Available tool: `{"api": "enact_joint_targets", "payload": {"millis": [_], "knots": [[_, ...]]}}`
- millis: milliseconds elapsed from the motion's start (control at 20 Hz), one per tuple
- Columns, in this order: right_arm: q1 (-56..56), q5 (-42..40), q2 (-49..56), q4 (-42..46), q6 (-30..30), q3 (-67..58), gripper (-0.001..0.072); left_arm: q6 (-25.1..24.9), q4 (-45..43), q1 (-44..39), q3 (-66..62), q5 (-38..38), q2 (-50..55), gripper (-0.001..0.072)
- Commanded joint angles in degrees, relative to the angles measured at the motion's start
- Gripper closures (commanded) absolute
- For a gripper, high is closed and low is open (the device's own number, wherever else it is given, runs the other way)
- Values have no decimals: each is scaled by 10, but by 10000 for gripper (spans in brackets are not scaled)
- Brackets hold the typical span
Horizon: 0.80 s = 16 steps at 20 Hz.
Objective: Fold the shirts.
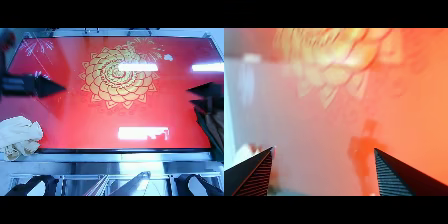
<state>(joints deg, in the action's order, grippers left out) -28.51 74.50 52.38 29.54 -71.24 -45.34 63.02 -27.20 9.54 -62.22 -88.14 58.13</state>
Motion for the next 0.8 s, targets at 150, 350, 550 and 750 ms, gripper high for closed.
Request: {"api": "enact_joint_targets", "payload": {"millis": [150, 350, 550, 750], "knots": [[221, -115, -26, -58, 85, 130, 11, 5, -18, -25, 303, 74, -163, 705], [233, -122, -23, -93, 85, 130, 11, 5, -18, -25, 340, 75, -201, 704], [233, -122, -23, -106, 85, 130, 11, 5, -17, -25, 341, 76, -223, 704], [233, -122, -23, -106, 85, 130, 10, 6, -17, -25, 341, 68, -218, 704]]}}
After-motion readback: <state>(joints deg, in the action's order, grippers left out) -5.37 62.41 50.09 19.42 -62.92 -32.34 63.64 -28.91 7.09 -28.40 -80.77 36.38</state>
